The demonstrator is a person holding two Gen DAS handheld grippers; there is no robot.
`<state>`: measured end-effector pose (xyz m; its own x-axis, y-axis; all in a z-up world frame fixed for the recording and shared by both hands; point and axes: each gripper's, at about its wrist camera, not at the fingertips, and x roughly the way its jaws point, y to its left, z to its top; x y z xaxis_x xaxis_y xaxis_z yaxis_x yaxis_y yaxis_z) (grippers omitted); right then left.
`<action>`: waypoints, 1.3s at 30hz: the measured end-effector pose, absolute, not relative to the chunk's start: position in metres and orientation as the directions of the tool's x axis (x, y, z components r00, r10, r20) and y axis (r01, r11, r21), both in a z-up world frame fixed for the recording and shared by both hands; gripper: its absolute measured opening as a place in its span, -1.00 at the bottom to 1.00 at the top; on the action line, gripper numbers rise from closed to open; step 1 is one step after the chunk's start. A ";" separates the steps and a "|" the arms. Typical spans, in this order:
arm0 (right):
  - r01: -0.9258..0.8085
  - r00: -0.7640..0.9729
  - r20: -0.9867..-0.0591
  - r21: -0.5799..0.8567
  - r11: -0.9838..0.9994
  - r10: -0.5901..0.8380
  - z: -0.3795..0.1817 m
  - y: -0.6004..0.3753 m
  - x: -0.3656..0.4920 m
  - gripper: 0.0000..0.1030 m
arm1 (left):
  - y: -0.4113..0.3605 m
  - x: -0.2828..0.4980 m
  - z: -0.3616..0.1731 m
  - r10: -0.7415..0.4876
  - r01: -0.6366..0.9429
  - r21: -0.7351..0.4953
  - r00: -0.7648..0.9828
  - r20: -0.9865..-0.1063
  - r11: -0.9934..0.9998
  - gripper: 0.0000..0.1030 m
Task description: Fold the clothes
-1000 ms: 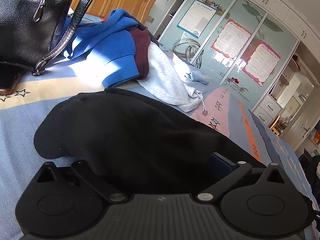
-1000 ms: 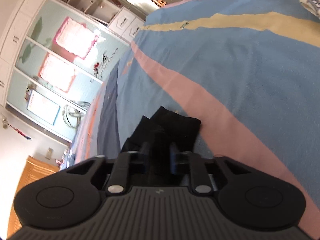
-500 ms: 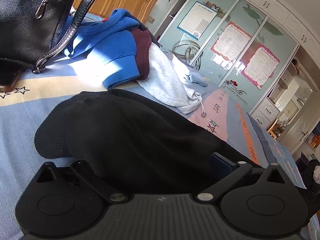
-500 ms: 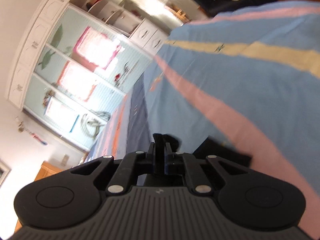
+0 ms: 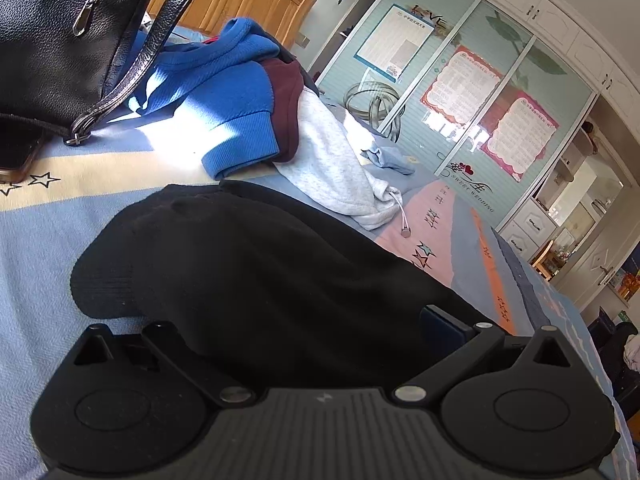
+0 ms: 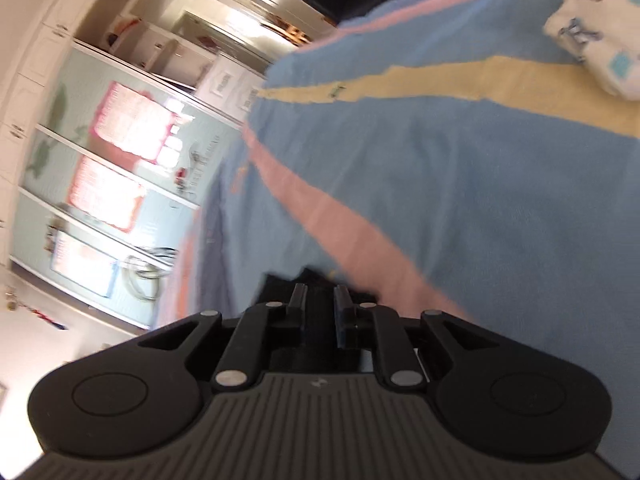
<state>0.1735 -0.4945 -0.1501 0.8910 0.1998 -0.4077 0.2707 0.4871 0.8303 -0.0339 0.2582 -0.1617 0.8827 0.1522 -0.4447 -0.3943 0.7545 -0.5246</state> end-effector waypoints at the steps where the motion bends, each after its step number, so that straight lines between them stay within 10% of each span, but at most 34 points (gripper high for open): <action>1: 0.239 0.893 -0.383 0.847 0.475 0.234 -0.146 -0.487 0.158 -0.63 | 0.259 -0.035 -0.161 0.150 -0.393 -0.528 0.884 -0.443 0.753 0.98; 5: 0.141 0.883 -0.321 0.878 0.458 0.342 -0.134 -0.444 0.091 0.00 | 0.258 -0.041 -0.156 0.159 -0.406 -0.531 0.879 -0.449 0.744 0.98; 9: 0.101 0.863 -0.378 0.778 0.620 0.335 -0.112 -0.375 0.020 0.15 | 0.257 -0.057 -0.142 0.170 -0.428 -0.549 0.872 -0.459 0.717 0.99; 13: 0.085 0.901 -0.417 0.449 0.890 0.124 -0.074 -0.301 -0.039 0.36 | 0.258 -0.082 -0.128 0.170 -0.458 -0.568 0.857 -0.486 0.684 0.99; 18: 0.010 0.973 -0.230 0.013 1.000 -0.007 -0.017 -0.231 -0.108 1.00 | 0.255 -0.121 -0.105 0.159 -0.452 -0.581 0.860 -0.484 0.677 0.99; 34: -0.098 0.976 -0.158 0.305 0.947 0.151 0.056 -0.234 -0.201 1.00 | 0.203 -0.186 0.030 -0.107 -0.077 -0.573 0.954 -0.281 0.816 0.99; 39: -0.112 0.970 -0.163 0.353 0.929 0.179 0.049 -0.243 -0.205 1.00 | 0.207 -0.222 0.096 -0.146 0.087 -0.510 0.986 -0.077 0.856 0.99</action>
